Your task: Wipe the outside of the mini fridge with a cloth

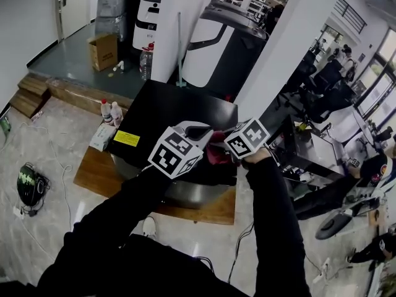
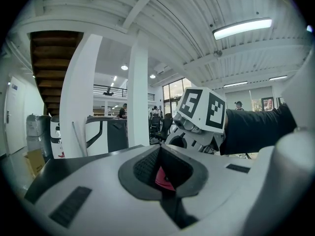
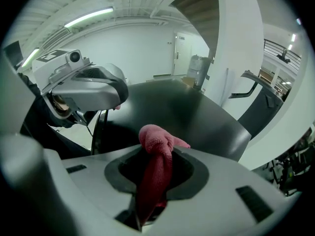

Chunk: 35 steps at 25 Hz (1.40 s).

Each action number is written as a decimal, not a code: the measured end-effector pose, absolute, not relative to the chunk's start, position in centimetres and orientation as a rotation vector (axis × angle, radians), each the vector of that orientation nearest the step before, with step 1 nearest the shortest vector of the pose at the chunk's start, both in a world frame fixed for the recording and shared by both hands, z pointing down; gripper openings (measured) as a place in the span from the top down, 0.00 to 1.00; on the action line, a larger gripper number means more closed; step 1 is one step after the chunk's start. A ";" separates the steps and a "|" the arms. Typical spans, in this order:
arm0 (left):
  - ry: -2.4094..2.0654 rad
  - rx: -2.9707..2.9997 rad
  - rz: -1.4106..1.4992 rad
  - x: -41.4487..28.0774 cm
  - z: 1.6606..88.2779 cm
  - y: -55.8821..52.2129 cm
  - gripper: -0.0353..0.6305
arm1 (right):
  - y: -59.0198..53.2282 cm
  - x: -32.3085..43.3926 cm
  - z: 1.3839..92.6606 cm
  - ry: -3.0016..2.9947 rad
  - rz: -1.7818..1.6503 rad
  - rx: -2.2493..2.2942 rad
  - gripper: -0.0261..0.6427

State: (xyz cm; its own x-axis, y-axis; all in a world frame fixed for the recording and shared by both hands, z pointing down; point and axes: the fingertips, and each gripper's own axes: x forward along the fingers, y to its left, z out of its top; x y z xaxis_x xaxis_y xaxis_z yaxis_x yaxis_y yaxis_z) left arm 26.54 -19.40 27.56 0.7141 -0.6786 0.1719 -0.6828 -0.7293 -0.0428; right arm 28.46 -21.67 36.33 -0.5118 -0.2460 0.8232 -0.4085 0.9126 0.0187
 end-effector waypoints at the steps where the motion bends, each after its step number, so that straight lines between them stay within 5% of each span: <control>1: -1.149 2.886 0.275 26.6 27.6 -18.6 0.94 | -20.8 28.5 36.3 -2.130 0.219 0.462 0.81; 18: -1.302 2.935 0.318 24.7 25.9 -8.7 0.94 | -10.0 28.8 31.5 -2.342 0.087 0.517 0.79; 35: -1.445 2.964 0.091 10.8 26.1 -0.6 0.94 | 0.1 17.1 25.5 -2.688 -0.342 0.866 0.78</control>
State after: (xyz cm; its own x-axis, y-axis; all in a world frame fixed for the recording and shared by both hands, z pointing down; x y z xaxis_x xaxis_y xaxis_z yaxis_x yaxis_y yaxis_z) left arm 10.82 -0.64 26.06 0.6172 -0.7866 -0.0193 -0.7779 -0.6064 -0.1651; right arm 17.14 0.11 25.54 -0.7749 -0.5978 0.2052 -0.5273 0.7905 0.3116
